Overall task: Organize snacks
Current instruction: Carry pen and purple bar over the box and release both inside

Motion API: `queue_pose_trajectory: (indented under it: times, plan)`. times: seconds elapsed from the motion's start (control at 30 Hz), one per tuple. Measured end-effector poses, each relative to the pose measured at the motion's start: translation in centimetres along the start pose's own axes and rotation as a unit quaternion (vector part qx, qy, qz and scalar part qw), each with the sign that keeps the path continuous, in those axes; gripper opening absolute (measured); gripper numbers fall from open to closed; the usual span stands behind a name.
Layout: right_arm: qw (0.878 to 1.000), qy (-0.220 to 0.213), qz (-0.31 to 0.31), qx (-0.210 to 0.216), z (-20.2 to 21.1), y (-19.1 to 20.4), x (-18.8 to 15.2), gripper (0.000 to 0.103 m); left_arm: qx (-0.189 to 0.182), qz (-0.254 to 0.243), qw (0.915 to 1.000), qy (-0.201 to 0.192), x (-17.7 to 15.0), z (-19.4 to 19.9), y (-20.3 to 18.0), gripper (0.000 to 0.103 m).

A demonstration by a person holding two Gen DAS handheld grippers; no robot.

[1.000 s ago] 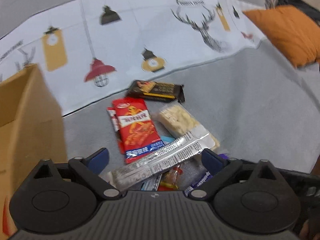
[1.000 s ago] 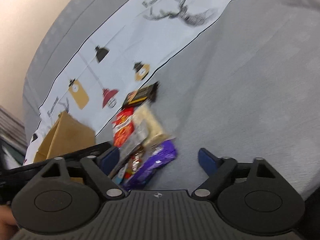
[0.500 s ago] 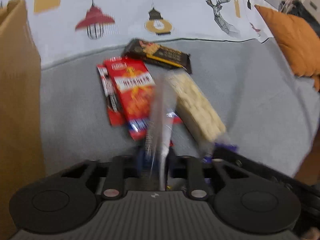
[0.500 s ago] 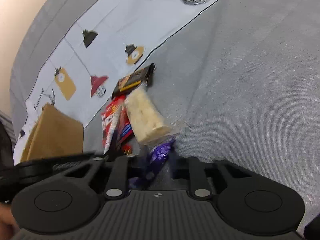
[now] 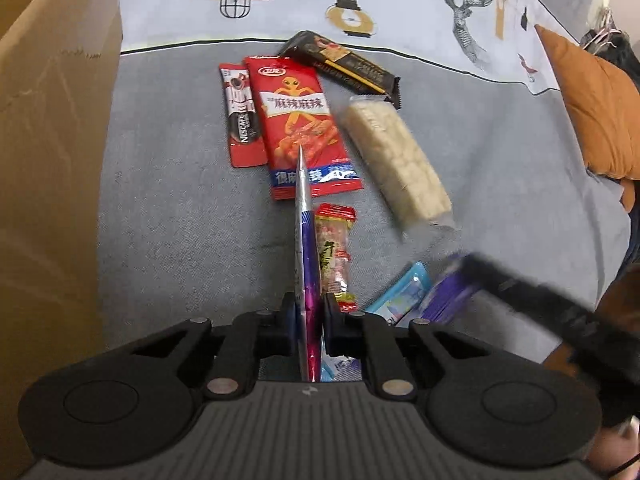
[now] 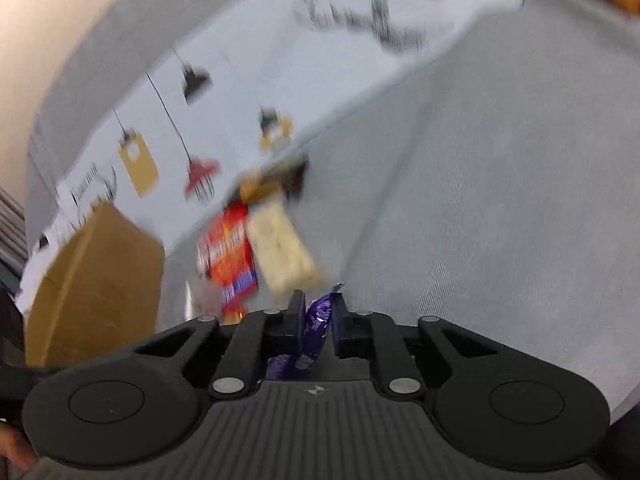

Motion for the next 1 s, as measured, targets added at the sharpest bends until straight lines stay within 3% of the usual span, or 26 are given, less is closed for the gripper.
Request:
queue_pose_trajectory:
  times: [0.07, 0.2, 0.3, 0.37, 0.43, 0.6, 0.8, 1.0]
  plan:
    - [1.000, 0.019, -0.021, 0.005, -1.5, -0.3, -1.0, 0.023, 0.003, -0.008, 1.0000, -0.006, 0.1, -0.1, -0.2, 0.013]
    - [0.997, 0.012, -0.063, 0.032, -2.0, -0.8, -1.6, 0.023, 0.017, -0.029, 0.9993, -0.018, 0.1, -0.7, -0.8, 0.013]
    - [0.998, 0.009, -0.060, 0.032, -1.9, -0.8, -1.6, 0.006, 0.025, -0.039, 0.9988, -0.015, 0.2, -0.5, -1.5, 0.011]
    - [0.999, -0.003, -0.046, 0.026, -1.4, -0.3, -1.3, 0.006, 0.010, -0.030, 0.9995, -0.006, 0.0, 0.2, -1.7, 0.011]
    - [0.997, -0.023, -0.055, 0.041, 0.0, 0.0, -0.3, 0.005, 0.015, -0.043, 0.9988, -0.021, 0.0, 1.8, -2.5, 0.011]
    - [0.995, -0.086, 0.025, 0.045, 5.3, 3.5, 1.4, 0.005, 0.039, -0.103, 0.9904, -0.084, -0.5, 7.6, -4.6, 0.011]
    - [0.985, -0.117, 0.121, 0.035, 7.6, 7.0, -0.5, 0.002, 0.043, -0.101, 0.9864, -0.122, -1.8, 12.9, -3.9, 0.011]
    - [0.985, -0.124, 0.106, 0.055, 9.1, 9.1, -1.1, 0.002, 0.044, -0.094, 0.9831, -0.151, -3.3, 17.4, -1.8, 0.011]
Point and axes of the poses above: each gripper's, at about its wrist camera, not at the fingertips, and z roughly against the way its jaws point, y to its left, x to its top, the point moved 4 cm from there along -z, roughly the way its jaws point, and after that the axes turned 1 degree about -y, right-handed, at the moved point
